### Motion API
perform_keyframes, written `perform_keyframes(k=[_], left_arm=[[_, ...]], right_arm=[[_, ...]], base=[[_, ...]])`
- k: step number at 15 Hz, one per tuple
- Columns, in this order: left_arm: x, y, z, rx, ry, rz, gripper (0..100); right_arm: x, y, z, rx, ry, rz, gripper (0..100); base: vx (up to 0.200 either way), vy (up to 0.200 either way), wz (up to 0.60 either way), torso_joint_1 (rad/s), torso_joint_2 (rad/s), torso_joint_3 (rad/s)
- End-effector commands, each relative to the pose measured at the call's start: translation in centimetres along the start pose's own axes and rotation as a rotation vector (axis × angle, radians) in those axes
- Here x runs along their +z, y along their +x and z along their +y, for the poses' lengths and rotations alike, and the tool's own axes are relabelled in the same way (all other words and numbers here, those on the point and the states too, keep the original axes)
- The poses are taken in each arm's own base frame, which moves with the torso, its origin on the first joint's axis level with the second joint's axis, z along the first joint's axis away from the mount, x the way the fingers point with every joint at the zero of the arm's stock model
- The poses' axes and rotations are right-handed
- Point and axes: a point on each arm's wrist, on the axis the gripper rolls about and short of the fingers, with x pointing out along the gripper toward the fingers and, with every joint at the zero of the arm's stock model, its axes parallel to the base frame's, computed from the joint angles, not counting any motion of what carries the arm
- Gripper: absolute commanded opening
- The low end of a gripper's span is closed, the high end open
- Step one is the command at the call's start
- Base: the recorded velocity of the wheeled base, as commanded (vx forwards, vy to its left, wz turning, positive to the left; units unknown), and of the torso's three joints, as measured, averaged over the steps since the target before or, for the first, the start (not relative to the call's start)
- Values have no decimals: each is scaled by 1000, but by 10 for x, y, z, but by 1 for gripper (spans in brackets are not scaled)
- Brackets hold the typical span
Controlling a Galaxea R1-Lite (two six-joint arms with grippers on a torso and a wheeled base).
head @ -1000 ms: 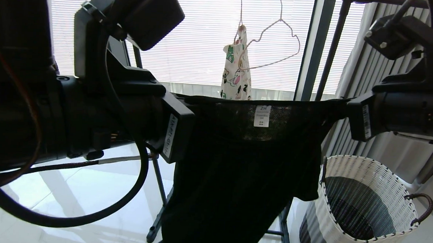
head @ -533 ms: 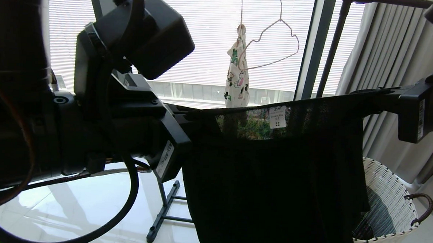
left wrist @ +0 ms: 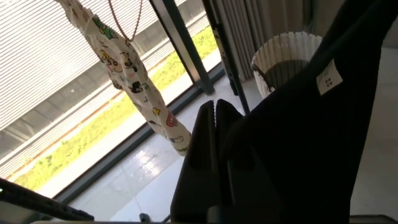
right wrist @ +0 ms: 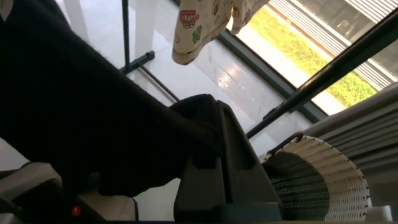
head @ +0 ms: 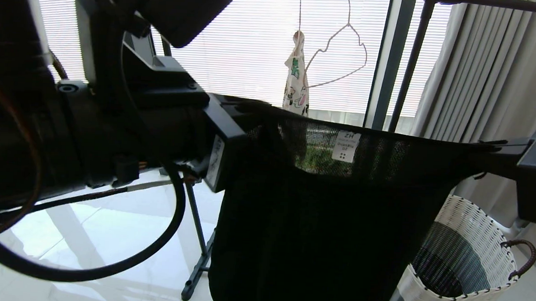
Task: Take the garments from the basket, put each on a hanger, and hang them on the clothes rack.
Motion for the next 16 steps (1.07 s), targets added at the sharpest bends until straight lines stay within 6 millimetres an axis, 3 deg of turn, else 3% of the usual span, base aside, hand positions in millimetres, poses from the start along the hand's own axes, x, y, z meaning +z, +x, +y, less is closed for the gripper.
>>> perform_keyframes(k=[1,4,8,13,16], left_arm=[[-2,39,-5,7,0,-21,0],[0,49,-5,8,-1,-24,0],[3,36,-3,9,-3,-20,0],[3,-54,-3,-212,-39,118,0],[7,-65,-21,-286,-153,132,0]], right_arm=[[-5,-30,6,83,-26,-31,0],[-9,-36,18,170,-65,-23,0],[-11,-26,22,168,-71,4,0],[41,14,9,52,15,-105,0],[61,30,10,72,24,-137,0]], base=[[0,0,0,0,0,0],[0,0,0,0,0,0],[0,0,0,0,0,0],[0,0,0,0,0,0],[0,0,0,0,0,0]])
